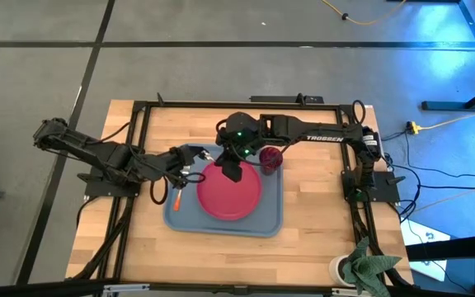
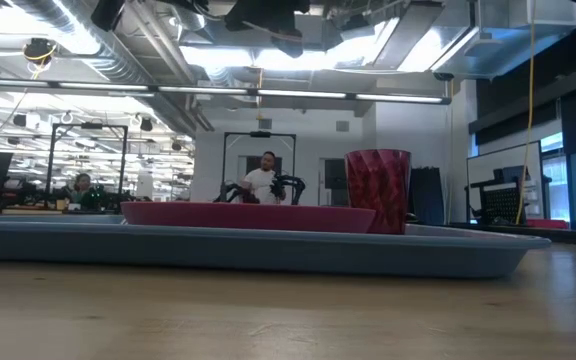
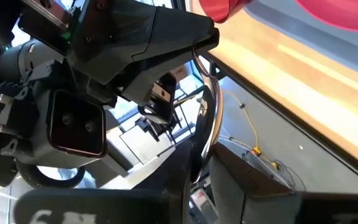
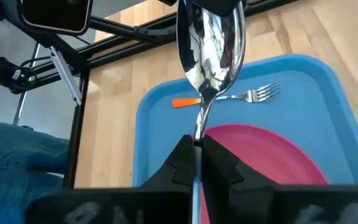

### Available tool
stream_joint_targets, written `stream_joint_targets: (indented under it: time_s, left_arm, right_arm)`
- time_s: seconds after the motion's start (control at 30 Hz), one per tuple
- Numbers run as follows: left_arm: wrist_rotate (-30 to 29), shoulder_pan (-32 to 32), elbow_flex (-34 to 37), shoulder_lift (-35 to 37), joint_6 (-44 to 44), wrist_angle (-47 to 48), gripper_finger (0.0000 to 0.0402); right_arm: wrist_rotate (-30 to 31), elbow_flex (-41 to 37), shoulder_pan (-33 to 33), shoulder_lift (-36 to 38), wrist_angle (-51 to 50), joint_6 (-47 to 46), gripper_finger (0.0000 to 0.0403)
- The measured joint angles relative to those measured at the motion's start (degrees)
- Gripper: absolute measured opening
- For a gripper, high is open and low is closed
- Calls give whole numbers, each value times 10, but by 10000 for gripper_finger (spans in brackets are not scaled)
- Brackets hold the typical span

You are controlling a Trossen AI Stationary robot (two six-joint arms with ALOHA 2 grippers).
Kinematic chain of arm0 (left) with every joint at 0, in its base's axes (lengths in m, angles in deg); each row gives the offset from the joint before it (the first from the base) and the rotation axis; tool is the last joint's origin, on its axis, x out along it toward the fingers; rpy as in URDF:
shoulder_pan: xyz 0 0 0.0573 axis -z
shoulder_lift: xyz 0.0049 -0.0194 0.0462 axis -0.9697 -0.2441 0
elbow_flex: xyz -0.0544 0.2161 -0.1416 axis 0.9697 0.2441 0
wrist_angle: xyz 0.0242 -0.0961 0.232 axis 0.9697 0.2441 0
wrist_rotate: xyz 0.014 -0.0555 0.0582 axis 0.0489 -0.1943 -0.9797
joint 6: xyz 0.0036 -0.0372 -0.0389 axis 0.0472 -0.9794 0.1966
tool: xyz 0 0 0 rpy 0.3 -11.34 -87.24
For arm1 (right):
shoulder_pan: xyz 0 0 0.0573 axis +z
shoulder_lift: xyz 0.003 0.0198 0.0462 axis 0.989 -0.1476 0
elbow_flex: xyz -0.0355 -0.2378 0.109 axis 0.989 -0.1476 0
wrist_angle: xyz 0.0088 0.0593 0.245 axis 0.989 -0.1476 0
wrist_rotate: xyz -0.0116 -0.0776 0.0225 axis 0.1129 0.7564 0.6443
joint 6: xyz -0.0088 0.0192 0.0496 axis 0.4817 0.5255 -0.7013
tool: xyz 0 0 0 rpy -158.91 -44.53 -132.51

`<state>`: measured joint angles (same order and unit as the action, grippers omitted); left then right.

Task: Pick and place plate/cup/fork/spoon on tray
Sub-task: Put the orange spoon on the blue serving tray to the left of the red plate

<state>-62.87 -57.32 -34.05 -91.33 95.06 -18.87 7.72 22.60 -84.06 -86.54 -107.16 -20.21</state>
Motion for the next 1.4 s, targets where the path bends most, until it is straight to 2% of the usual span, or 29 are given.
stream_joint_targets:
  time_s: [0.23, 0.6, 0.87, 0.97, 1.2, 1.4]
  left_arm:
    - [42, -1, 0, -1, -1, 0, 44]
    - [48, -2, 0, -18, -49, -12, 44]
    - [51, -2, 0, -18, -79, -27, 71]
    - [28, -2, 0, -19, -80, -37, 75]
    - [-89, -15, 0, -19, -79, -33, 74]
    - [-126, -29, 0, 4, -93, -30, 74]
  right_arm:
    - [-9, 0, 1, 0, -10, 1, 12]
    - [-11, -1, 1, -1, -23, 2, 13]
    - [-11, -1, 2, -1, -17, 5, 13]
    - [-10, -1, 2, -1, -8, 7, 13]
    - [-7, -1, 2, -1, -9, 13, 6]
    - [-4, -1, 2, -1, -13, 12, 6]
